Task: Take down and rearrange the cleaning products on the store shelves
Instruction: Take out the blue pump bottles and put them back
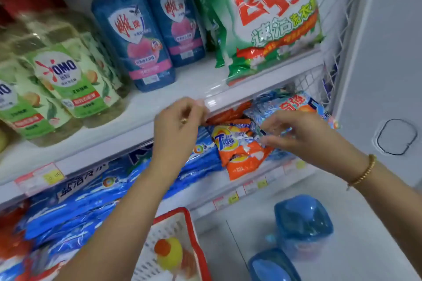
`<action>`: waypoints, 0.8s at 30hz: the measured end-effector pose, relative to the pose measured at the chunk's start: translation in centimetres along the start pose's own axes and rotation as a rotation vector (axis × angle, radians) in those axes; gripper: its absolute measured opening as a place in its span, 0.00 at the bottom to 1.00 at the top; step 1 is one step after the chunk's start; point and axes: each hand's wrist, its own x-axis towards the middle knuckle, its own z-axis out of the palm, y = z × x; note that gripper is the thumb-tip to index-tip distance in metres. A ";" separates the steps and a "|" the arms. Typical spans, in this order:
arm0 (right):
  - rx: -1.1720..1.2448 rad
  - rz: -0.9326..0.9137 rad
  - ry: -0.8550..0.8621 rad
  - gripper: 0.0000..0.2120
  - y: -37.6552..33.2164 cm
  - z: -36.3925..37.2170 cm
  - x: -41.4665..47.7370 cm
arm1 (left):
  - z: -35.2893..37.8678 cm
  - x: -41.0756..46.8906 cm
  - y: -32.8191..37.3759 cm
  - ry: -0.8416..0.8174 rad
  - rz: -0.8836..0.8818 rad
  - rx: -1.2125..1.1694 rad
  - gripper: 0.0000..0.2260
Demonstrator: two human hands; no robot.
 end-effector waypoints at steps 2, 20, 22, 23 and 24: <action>-0.076 0.107 -0.256 0.19 1.9 -0.5 -4.3 | 2.6 -4.7 -0.4 -0.254 -0.076 -0.045 0.13; -0.324 0.322 -0.315 0.20 6.5 7.1 -8.3 | 11.1 -14.7 -7.2 -0.932 -0.655 -0.147 0.40; -0.303 0.293 -0.256 0.17 4.7 6.1 -7.6 | 10.3 -15.0 -7.6 -0.848 -0.605 -0.119 0.42; -0.282 0.280 -0.212 0.16 3.4 5.2 -7.1 | 9.8 -15.1 -7.4 -0.804 -0.574 -0.113 0.44; -0.260 0.251 -0.160 0.16 1.9 4.2 -6.6 | 9.3 -15.3 -6.9 -0.759 -0.547 -0.114 0.44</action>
